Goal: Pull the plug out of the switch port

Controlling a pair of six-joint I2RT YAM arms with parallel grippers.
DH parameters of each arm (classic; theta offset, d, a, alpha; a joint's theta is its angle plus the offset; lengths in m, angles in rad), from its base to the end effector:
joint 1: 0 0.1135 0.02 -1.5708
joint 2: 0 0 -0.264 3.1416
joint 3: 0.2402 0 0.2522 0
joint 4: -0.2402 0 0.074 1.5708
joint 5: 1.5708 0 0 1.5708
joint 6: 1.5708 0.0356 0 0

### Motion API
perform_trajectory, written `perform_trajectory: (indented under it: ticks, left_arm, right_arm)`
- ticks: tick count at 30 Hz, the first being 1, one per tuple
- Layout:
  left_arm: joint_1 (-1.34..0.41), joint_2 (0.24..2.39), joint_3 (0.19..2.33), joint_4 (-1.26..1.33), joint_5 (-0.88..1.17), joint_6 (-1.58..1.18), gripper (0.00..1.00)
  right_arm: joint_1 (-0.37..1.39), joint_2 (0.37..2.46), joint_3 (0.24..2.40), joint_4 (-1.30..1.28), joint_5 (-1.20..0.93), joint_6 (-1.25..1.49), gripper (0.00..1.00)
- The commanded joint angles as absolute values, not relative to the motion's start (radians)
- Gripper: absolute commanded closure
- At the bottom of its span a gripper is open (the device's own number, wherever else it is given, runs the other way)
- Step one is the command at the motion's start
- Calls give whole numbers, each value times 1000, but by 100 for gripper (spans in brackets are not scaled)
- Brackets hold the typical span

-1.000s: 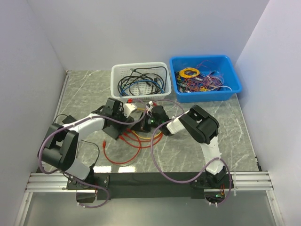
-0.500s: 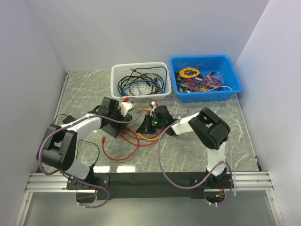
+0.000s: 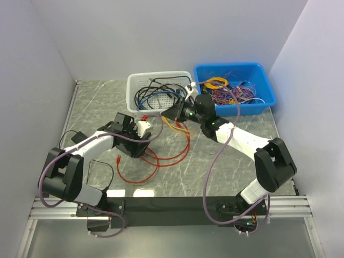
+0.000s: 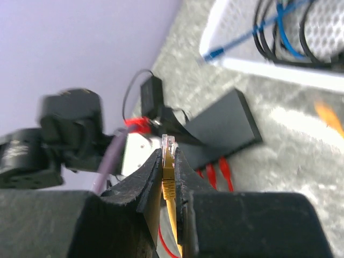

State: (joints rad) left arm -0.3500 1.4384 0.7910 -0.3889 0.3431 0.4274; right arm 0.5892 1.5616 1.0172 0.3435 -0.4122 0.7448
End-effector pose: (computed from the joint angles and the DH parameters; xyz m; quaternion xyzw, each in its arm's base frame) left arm 0.2509 -0.1043 0.1828 0.4019 0.8624 -0.1545 0.2664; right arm 0.2936 0.2134 0.2807 -0.0701 0.7658 0.5076 0.3885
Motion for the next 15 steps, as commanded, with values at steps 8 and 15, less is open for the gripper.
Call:
perform_trajectory:
  ticks: [8,15]
  left_arm:
    - [-348,1388,818,-509,373,414,4]
    - [-275,1306,883,-615,434,423,3]
  right_arm:
    - [584,1445,1172,302,-405,713,100]
    - [532,1344,1250,235,-370,663,100]
